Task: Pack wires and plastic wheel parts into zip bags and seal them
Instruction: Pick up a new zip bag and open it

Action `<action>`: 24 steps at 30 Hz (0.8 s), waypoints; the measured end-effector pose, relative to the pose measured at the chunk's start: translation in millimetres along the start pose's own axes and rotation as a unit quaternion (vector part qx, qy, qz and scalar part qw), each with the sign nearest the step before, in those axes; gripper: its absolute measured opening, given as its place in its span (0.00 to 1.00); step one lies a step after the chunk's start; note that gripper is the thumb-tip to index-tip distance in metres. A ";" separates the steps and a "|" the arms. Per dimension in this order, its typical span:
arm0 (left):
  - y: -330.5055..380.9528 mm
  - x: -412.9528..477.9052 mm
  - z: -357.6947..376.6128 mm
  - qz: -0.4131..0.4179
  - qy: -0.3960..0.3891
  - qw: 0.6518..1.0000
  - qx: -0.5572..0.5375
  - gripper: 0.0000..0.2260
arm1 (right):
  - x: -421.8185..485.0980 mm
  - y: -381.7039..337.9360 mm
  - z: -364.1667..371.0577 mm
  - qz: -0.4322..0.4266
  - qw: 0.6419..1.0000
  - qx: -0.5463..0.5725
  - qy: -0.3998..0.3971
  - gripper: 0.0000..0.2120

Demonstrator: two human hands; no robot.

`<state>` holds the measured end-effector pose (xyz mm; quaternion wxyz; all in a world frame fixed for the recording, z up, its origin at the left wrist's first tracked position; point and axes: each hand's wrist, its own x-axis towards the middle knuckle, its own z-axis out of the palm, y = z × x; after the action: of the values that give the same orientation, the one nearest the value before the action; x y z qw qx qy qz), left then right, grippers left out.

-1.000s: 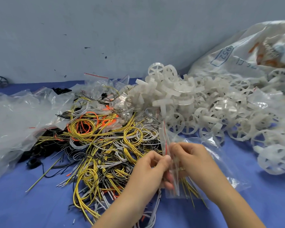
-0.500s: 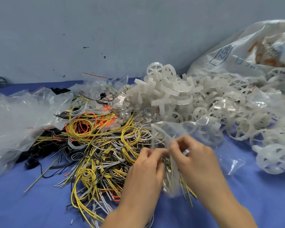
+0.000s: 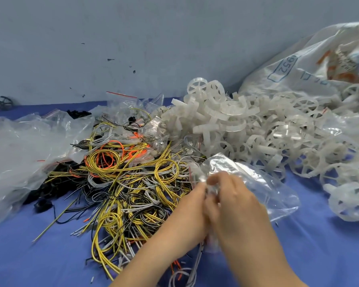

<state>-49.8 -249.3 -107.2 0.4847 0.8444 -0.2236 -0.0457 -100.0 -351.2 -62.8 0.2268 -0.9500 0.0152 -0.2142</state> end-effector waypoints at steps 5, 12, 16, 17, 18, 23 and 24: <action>4.4 -8.1 -11.5 -0.052 0.027 0.996 -0.066 0.11 | 15.7 44.2 -22.2 0.079 0.986 0.008 0.148 0.11; 17.8 -5.2 -8.9 0.006 -0.027 0.999 -0.040 0.13 | 7.4 20.9 -10.1 -0.008 0.976 0.171 0.136 0.16; 24.8 -5.0 -20.9 0.010 -0.033 0.999 0.007 0.11 | 4.0 5.3 8.1 -0.032 0.987 0.149 0.044 0.23; 25.2 -6.6 -25.8 0.019 0.000 0.999 0.045 0.10 | 4.0 1.7 12.8 -0.032 0.989 0.143 0.034 0.22; 25.3 -9.7 -32.4 0.035 0.045 0.994 0.088 0.10 | 5.0 -1.0 16.9 -0.026 0.990 0.139 0.026 0.22; 5.1 -30.8 -101.9 0.016 0.277 0.947 0.162 0.13 | 20.8 -3.0 27.3 0.000 0.985 0.171 -0.031 0.21; -6.6 -31.7 -118.1 -0.014 0.313 0.930 0.194 0.14 | 23.6 -2.5 27.8 0.000 0.980 0.197 -0.043 0.21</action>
<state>-41.3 -138.9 -55.0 0.3564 0.8963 -0.0531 0.2585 -67.3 -340.2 -74.6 0.4096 -0.8951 -0.0369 -0.1723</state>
